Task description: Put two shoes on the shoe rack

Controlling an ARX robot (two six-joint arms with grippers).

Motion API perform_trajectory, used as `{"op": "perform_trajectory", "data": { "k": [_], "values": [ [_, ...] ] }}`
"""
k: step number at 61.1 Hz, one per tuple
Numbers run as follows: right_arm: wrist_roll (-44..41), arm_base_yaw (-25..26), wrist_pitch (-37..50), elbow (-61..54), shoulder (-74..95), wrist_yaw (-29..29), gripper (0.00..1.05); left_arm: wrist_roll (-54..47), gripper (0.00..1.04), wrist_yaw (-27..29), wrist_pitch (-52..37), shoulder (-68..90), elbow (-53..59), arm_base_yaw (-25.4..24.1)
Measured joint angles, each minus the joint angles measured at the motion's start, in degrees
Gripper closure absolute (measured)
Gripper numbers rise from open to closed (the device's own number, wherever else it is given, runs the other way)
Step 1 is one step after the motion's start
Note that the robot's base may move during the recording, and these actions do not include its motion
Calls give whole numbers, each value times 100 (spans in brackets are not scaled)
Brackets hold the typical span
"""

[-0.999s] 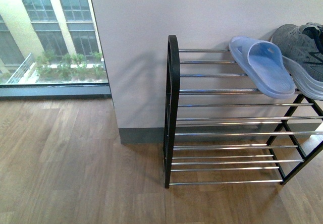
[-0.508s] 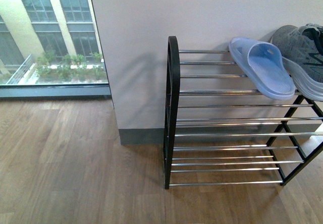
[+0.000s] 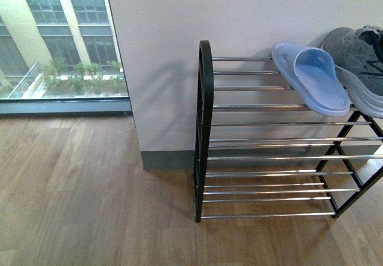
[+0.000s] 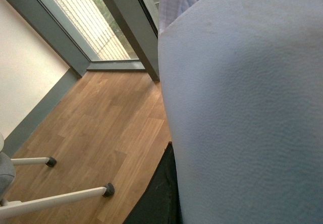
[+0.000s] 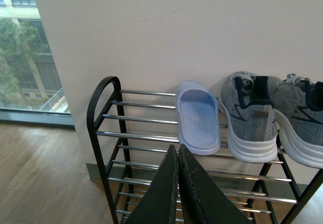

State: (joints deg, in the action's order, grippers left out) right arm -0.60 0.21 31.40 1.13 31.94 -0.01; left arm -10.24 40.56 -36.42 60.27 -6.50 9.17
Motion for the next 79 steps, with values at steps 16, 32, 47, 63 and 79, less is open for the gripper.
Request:
{"op": "perform_trajectory", "data": {
  "k": [16,32,47,63,79],
  "values": [
    [0,0,-732,-2,-785,0,103,0,103,0,0,0,0,0],
    [0,0,-1425,-2,-1491,0,103,0,103,0,0,0,0,0],
    [0,0,-1821,-2,-1891,0,103,0,103,0,0,0,0,0],
    [0,0,-2378,-2,-2387,4,103,0,103,0,0,0,0,0],
    [0,0,-3121,-2,-3143,2,103,-2,103,-4,0,0,0,4]
  ]
}}
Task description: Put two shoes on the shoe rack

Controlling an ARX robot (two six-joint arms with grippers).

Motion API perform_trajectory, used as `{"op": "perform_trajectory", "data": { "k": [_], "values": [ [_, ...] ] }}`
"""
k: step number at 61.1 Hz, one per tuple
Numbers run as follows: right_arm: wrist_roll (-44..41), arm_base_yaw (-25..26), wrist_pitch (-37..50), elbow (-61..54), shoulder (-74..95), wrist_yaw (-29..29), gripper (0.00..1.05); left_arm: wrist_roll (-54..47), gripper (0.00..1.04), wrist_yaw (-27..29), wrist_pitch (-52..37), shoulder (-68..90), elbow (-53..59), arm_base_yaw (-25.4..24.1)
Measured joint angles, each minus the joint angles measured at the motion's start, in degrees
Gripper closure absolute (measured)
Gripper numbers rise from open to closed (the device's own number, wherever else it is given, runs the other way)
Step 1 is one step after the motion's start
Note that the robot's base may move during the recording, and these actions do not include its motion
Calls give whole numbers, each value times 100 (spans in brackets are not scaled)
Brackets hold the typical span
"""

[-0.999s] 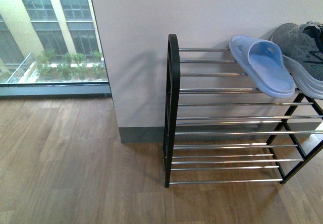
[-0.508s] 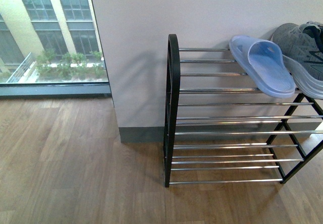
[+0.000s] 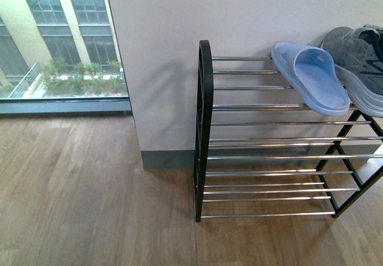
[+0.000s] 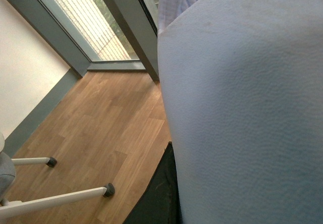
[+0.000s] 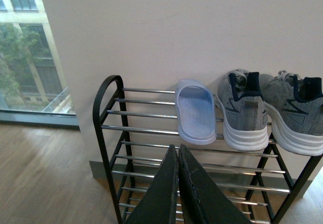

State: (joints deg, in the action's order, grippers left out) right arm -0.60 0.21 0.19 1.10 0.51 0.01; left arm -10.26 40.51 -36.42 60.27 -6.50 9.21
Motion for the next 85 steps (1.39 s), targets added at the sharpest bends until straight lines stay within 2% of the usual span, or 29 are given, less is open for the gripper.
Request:
{"op": "perform_trajectory", "data": {
  "k": [4,6,20,38,52,62,70,85],
  "values": [
    [0,0,0,0,-11,0,97,2,103,4,0,0,0,0],
    [0,0,0,0,-13,0,88,2,103,4,0,0,0,0],
    [0,0,0,0,-17,-13,51,2,103,13,0,0,0,-7],
    [4,0,-11,0,-20,-20,8,2,103,20,0,0,0,-7],
    [7,0,-11,0,-20,-15,9,4,103,7,7,0,0,-7],
    [20,-11,-15,0,-26,33,9,1294,103,-1386,1045,-39,-326,-85],
    [20,-11,-15,0,-24,22,9,2267,103,-1875,1705,713,-1141,-109],
    [20,-17,-15,0,-24,20,9,2358,103,-2555,2782,2614,-3460,-94]
  ]
}}
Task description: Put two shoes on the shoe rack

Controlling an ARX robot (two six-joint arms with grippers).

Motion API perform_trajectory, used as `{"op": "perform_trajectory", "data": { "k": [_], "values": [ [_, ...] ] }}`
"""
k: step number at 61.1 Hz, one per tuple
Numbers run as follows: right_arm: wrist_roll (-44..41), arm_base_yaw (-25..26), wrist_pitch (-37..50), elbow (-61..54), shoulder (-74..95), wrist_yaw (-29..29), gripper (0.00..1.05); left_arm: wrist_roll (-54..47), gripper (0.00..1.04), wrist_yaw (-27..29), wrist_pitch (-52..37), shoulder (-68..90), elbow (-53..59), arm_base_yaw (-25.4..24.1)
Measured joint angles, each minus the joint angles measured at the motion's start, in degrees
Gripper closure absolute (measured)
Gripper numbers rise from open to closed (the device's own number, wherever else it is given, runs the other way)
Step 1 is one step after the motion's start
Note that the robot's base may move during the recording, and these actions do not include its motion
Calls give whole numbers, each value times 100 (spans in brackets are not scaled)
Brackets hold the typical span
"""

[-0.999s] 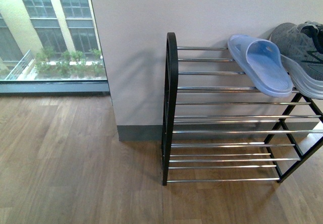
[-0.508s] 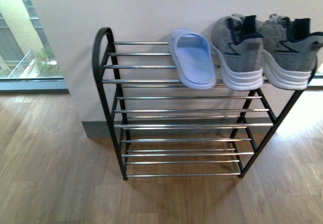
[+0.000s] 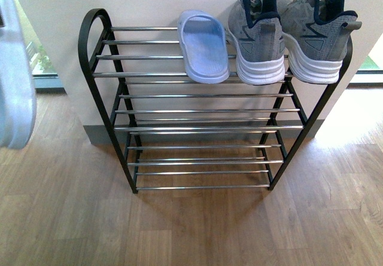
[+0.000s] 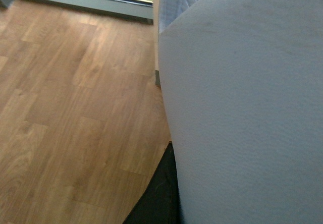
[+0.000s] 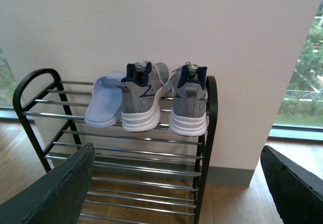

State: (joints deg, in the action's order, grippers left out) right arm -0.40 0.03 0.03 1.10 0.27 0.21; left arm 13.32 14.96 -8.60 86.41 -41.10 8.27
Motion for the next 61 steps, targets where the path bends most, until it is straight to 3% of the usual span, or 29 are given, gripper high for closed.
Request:
{"op": "perform_trajectory", "data": {
  "k": [37,61],
  "values": [
    [0,0,0,0,0,-2,9,-1285,103,-249,2087,3504,-4625,450],
    [0,0,0,0,0,-2,9,-2083,103,-166,2564,5093,-6478,570]
  ]
}}
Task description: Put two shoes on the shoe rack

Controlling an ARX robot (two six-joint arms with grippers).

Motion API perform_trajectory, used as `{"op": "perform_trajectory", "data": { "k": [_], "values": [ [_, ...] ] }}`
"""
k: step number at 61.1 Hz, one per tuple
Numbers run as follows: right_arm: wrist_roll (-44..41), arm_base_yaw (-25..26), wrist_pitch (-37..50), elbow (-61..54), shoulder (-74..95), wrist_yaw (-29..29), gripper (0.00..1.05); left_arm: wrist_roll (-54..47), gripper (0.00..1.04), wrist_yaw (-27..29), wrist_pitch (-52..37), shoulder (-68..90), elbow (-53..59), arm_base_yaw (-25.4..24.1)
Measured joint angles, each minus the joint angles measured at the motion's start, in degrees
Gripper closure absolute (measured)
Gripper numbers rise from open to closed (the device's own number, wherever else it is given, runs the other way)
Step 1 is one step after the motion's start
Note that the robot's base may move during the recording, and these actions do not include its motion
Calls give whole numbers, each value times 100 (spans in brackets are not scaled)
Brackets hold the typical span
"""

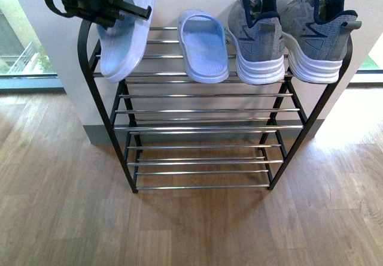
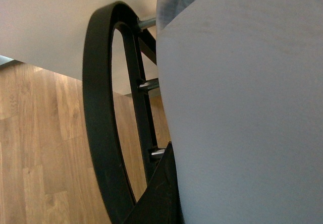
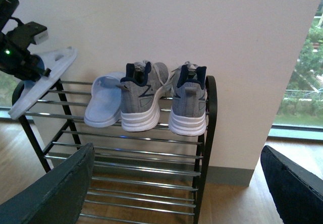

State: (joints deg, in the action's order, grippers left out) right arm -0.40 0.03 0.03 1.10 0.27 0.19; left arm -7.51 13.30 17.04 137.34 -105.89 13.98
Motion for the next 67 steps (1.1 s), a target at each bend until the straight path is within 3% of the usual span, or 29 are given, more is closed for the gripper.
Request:
{"op": "perform_trajectory", "data": {
  "k": [24,41,58,67],
  "values": [
    [0,0,0,0,0,0,9,-372,103,4,627,1119,-1657,-17],
    [0,0,0,0,0,0,9,-575,103,103,739,1443,-2208,44],
    [0,0,0,0,0,0,9,-7,63,-417,699,1438,-2218,144],
    [0,0,0,0,0,0,9,688,29,-1027,625,820,-1543,223]
  ]
}}
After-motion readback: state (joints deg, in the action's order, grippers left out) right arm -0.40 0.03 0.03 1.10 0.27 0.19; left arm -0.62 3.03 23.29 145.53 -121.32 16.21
